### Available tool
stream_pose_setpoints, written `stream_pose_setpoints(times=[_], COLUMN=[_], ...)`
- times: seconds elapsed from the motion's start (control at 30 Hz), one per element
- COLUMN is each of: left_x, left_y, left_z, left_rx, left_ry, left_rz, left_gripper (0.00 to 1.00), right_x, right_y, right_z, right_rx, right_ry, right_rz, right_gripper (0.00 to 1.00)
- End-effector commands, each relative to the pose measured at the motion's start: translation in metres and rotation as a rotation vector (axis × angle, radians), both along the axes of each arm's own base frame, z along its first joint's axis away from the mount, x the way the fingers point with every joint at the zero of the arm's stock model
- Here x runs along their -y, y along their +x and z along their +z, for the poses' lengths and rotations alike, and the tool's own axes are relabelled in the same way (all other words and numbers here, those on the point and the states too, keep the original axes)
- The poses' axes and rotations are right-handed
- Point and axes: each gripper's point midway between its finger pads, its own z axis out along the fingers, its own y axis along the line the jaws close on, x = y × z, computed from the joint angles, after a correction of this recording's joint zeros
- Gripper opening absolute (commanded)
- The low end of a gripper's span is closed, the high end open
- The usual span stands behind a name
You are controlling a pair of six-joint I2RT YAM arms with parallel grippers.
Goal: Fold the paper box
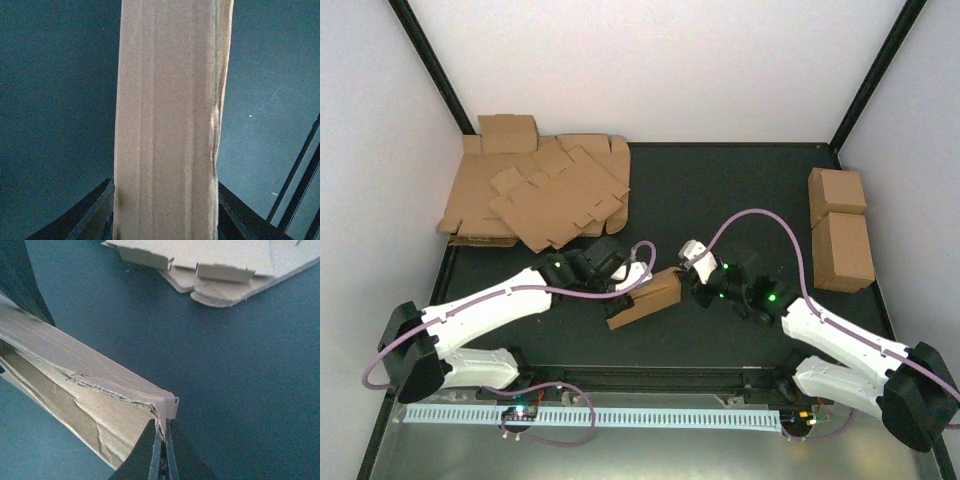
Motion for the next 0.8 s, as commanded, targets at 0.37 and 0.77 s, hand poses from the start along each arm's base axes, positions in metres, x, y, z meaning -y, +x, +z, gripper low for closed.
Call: stream_pose_setpoints(times=[0.37, 0.77], left_x=[0.024, 0.033], left_y=[0.001, 0.000], left_z=[-0.028, -0.021], left_rx=[-0.016, -0.009], left_ry=[0.003, -0.082], left_rz=[0.058, 0.066], left_gripper=[0.51, 0.92], right_x=[-0.001, 0.001], right_y=[-0.013, -0.024], right_z=[-0.004, -0.011], right_rx=[-0.263, -0.281], right_ry=[0.053, 0.070], right_rz=[-0.082, -0.058], right_gripper=[0.03, 0.03])
